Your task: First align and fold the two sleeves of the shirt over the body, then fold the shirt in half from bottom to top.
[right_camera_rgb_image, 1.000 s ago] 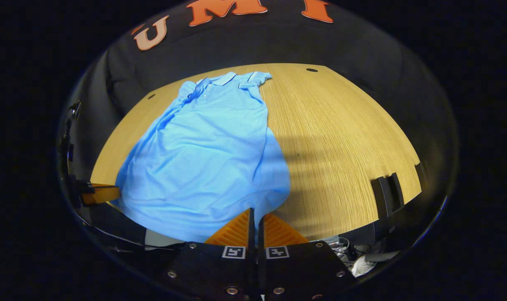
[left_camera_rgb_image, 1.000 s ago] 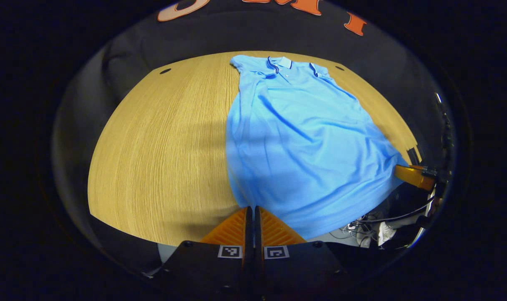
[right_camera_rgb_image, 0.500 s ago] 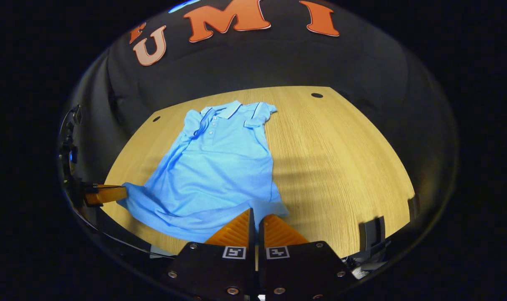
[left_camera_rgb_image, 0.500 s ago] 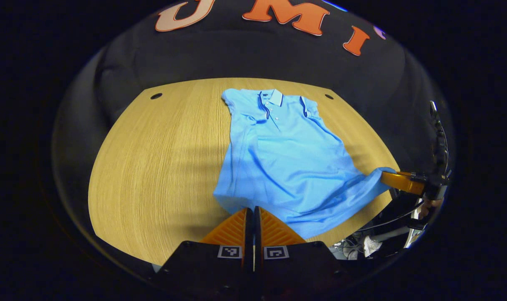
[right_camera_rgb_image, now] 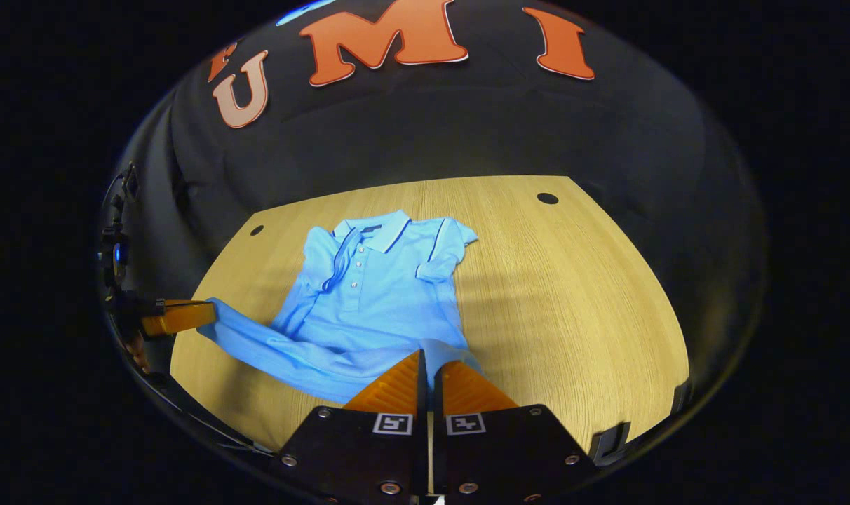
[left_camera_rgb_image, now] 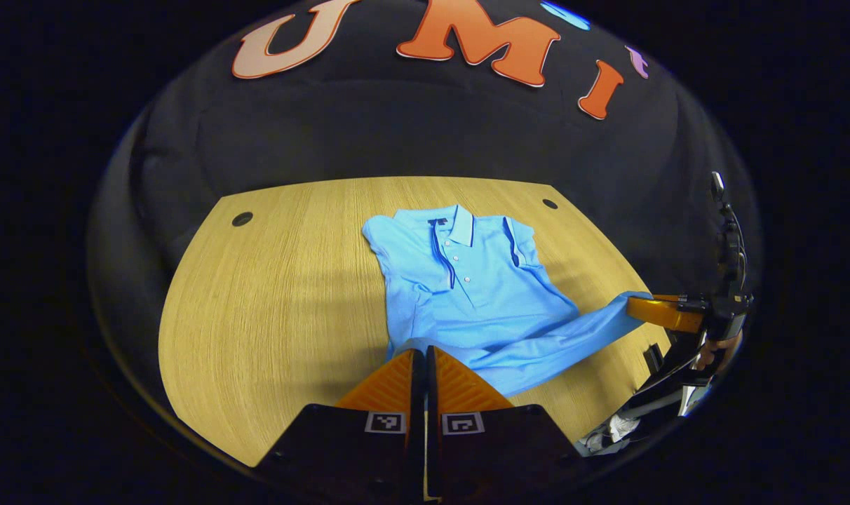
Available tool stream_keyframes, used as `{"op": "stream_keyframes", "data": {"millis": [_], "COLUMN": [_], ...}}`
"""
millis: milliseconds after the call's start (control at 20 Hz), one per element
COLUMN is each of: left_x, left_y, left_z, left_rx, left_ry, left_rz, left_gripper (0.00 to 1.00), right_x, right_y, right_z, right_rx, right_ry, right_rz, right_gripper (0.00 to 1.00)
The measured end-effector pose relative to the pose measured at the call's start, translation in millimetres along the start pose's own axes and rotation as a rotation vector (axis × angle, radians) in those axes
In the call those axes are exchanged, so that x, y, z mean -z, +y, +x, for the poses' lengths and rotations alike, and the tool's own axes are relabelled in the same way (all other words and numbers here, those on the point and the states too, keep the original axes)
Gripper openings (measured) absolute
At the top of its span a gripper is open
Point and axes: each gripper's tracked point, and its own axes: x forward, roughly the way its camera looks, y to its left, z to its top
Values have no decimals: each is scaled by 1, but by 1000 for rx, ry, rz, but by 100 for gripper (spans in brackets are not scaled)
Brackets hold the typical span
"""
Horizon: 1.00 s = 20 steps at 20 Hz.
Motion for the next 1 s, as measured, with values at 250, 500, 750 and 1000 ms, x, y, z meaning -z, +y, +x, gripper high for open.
{"op": "stream_keyframes", "data": {"millis": [250, 500, 750, 1000], "left_x": [-51, -103, -135, -149], "left_y": [15, 40, 76, 105], "left_z": [35, 78, 125, 175], "left_rx": [13, 16, -26, -74], "left_ry": [-34, -69, -79, -56], "left_rz": [11, 37, 64, 51], "left_gripper": [7, 5, 5, 5], "right_x": [-52, -105, -153, -183], "right_y": [-6, -11, -17, -22], "right_z": [35, 80, 133, 187], "right_rx": [21, 49, 70, 80], "right_ry": [-24, -48, -60, -49], "right_rz": [-2, -13, -28, -29], "right_gripper": [4, 4, 3, 3]}}
